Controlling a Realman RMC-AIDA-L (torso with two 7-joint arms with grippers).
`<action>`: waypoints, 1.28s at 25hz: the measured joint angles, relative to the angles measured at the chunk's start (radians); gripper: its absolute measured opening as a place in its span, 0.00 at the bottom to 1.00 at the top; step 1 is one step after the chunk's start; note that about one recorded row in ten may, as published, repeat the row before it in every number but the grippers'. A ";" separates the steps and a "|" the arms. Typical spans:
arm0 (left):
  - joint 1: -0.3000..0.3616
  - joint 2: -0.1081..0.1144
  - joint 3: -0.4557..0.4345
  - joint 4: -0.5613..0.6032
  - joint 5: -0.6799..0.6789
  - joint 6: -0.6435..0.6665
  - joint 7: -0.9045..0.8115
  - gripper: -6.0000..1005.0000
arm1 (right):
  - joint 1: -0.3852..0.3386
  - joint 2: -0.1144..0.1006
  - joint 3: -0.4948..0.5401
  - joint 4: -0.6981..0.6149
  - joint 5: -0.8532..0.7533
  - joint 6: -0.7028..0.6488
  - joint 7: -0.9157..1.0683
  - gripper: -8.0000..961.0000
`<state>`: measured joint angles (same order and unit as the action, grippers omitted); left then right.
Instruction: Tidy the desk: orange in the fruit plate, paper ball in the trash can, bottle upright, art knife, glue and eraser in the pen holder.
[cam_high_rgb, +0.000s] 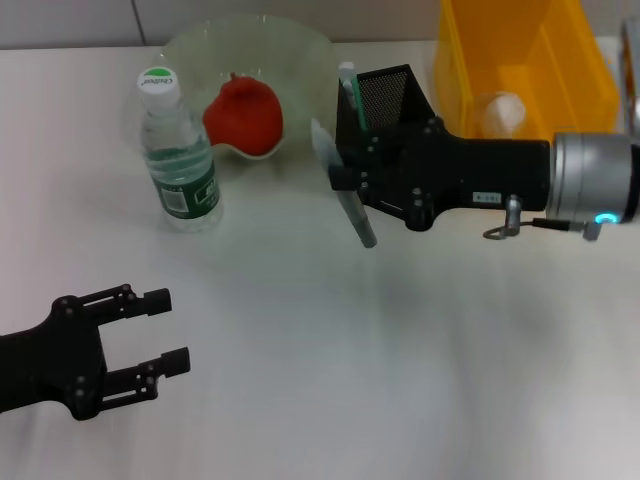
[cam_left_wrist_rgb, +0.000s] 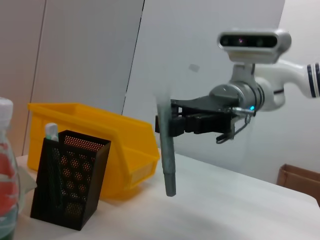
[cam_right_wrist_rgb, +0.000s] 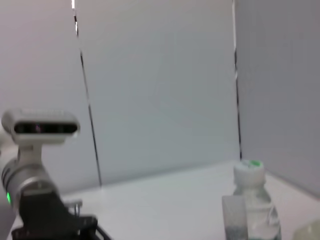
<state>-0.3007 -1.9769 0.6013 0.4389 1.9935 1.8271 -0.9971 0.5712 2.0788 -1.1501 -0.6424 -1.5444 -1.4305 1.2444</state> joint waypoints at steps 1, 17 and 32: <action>0.000 0.000 0.000 -0.001 0.000 0.000 0.000 0.73 | 0.001 0.000 0.007 0.030 0.021 -0.006 -0.031 0.15; -0.005 -0.001 0.000 0.001 0.001 0.001 -0.007 0.73 | 0.035 -0.006 0.044 0.125 0.074 0.009 0.265 0.15; -0.006 -0.002 0.000 0.001 0.001 0.002 -0.001 0.74 | 0.112 -0.076 0.101 0.292 0.079 0.058 0.826 0.14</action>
<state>-0.3067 -1.9787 0.6018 0.4403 1.9942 1.8287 -0.9985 0.6831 2.0031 -1.0494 -0.3506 -1.4652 -1.3728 2.0706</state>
